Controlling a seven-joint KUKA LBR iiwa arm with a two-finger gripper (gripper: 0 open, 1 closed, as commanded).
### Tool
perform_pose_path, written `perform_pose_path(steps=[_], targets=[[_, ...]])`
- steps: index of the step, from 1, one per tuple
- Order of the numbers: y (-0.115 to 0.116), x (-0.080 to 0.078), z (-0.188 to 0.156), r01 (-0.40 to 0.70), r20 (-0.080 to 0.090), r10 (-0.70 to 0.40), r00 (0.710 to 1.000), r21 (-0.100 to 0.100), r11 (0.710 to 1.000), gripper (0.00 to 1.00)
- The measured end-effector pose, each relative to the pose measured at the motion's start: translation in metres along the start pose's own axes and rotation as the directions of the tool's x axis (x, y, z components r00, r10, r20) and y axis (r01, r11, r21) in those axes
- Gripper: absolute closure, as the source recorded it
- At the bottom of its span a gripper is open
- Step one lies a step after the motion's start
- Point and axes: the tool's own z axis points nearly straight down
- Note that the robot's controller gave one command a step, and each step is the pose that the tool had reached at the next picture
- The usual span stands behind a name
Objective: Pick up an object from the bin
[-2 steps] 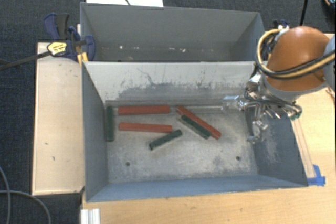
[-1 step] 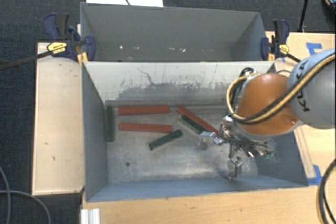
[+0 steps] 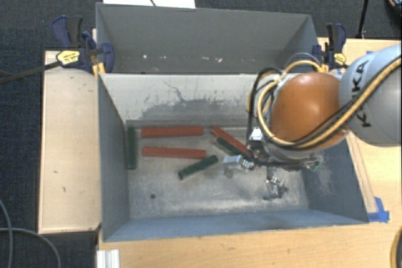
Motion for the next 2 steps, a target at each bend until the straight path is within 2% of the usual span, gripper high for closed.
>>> perform_pose_path(steps=[1, 2], targets=[[0.026, -0.003, -0.04, 0.332, 0.0, -0.332, 0.943, -0.001, 0.943, 0.0], [0.054, -0.058, 0.056, 0.261, -0.003, -0.261, 0.965, -0.011, 0.965, 0.0]])
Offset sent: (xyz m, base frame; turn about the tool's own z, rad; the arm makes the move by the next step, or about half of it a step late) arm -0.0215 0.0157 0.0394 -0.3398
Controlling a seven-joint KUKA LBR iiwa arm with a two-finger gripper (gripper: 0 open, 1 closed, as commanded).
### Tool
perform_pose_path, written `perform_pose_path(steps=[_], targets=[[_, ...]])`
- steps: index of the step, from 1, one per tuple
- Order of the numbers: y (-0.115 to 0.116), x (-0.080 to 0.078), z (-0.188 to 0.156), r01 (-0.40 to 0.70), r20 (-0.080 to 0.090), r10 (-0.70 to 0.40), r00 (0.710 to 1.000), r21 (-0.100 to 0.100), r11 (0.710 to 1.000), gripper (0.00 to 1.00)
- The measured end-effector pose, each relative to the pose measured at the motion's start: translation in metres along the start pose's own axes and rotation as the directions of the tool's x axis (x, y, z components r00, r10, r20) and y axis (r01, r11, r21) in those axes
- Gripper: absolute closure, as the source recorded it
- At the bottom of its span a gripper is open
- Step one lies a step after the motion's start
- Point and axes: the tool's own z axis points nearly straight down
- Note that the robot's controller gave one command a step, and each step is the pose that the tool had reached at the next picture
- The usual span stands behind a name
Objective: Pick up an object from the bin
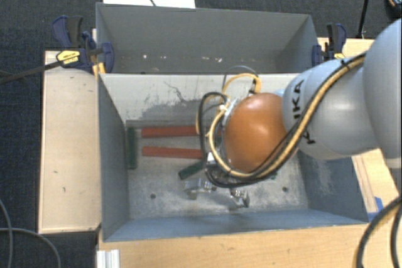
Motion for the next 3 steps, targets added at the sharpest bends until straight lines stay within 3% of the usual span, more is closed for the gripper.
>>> perform_pose_path(steps=[1, 2, 3], targets=[[-0.063, 0.043, -0.054, -0.176, 0.003, 0.176, 0.984, 0.014, 0.984, 0.0], [-0.041, 0.012, -0.084, 0.005, 0.003, -0.005, 1.0, 0.01, 1.0, 0.0], [-0.033, 0.008, -0.025, 0.244, -0.003, -0.244, 0.97, 0.003, 0.97, 0.0]])
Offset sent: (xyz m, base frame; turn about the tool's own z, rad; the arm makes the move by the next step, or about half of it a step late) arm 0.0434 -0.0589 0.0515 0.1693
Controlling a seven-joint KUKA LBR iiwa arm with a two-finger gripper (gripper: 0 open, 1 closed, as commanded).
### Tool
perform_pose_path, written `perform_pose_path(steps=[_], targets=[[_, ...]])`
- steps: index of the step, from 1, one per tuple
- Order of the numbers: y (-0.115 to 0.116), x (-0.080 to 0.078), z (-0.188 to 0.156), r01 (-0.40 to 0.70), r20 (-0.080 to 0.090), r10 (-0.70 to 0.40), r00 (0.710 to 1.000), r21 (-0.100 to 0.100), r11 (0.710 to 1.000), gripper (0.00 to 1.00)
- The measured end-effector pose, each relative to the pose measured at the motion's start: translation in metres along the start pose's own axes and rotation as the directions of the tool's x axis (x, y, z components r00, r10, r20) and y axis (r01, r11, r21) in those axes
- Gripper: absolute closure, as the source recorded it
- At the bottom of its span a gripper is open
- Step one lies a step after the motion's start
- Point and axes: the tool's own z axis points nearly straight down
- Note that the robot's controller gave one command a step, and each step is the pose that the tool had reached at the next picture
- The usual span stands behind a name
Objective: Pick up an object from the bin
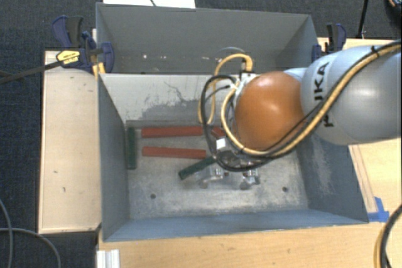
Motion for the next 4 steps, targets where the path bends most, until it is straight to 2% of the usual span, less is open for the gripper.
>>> perform_pose_path(steps=[1, 2, 3, 4], targets=[[-0.012, 0.004, -0.024, 0.269, 0.0, -0.269, 0.963, 0.006, 0.963, 0.0], [0.031, 0.009, -0.06, 0.479, -0.002, -0.479, 0.878, 0.0, 0.878, 0.0], [0.018, -0.037, 0.0, 0.335, 0.0, -0.335, 0.942, -0.002, 0.942, 0.0], [-0.05, -0.037, 0.001, 0.226, 0.0, -0.226, 0.974, 0.008, 0.974, 0.0]])
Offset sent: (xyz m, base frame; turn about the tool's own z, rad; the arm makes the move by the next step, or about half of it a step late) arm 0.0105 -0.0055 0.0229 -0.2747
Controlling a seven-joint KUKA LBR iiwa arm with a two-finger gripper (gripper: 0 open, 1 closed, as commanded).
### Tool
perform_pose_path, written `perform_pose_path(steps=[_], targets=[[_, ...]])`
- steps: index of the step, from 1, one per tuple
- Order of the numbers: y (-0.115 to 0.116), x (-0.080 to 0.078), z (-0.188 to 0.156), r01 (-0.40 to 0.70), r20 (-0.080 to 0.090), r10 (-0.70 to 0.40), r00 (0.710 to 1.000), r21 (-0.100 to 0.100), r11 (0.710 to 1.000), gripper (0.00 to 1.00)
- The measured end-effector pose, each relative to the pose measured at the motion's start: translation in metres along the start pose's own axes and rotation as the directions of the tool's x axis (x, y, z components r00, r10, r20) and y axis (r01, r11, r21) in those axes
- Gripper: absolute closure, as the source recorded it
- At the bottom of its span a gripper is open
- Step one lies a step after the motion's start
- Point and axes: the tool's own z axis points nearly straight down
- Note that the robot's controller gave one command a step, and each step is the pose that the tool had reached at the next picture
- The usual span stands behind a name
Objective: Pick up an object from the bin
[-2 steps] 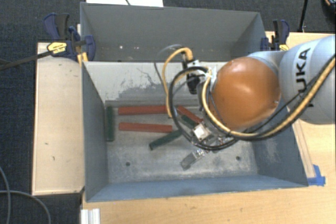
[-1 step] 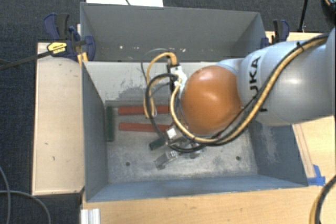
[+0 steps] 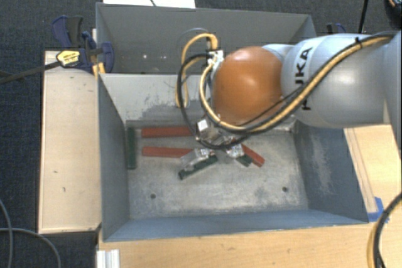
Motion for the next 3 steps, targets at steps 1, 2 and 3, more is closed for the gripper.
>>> perform_pose_path(steps=[1, 2, 3], targets=[[-0.018, 0.036, 0.019, 0.102, 0.001, -0.102, 0.995, -0.002, 0.995, 0.0], [-0.016, -0.015, 0.012, 0.601, 0.004, -0.601, 0.799, -0.001, 0.799, 0.0], [0.006, -0.119, 0.02, 0.467, 0.006, -0.467, 0.884, -0.005, 0.884, 0.0]])
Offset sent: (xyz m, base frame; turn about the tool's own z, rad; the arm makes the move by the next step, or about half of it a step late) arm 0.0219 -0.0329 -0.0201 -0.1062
